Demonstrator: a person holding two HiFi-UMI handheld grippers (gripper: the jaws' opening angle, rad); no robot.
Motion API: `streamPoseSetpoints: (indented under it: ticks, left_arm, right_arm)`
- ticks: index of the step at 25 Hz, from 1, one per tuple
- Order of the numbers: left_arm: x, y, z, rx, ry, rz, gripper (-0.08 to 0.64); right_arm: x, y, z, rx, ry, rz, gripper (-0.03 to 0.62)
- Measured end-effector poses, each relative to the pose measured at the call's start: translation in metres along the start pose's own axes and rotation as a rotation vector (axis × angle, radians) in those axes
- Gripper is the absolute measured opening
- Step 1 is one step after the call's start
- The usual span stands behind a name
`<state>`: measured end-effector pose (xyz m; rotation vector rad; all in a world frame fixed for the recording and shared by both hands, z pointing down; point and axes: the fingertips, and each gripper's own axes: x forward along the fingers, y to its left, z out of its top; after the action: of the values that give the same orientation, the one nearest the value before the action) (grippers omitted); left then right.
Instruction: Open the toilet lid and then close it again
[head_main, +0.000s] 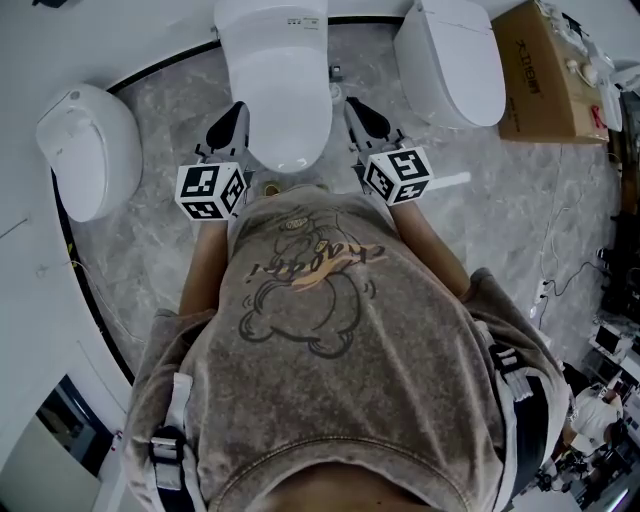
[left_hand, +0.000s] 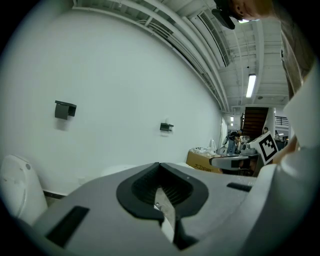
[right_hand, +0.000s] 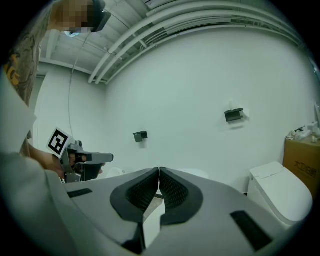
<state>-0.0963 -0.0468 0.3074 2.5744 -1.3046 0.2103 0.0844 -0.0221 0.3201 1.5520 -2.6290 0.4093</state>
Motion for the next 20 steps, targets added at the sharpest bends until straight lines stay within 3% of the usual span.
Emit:
streamPoseSetpoints:
  ticks: [20]
  left_arm:
    - [-0.010,-0.004,-0.002,-0.031,0.007,0.019,0.009]
  right_arm:
    - [0.007,0.014,0.001,-0.029,0.018,0.096,0.028]
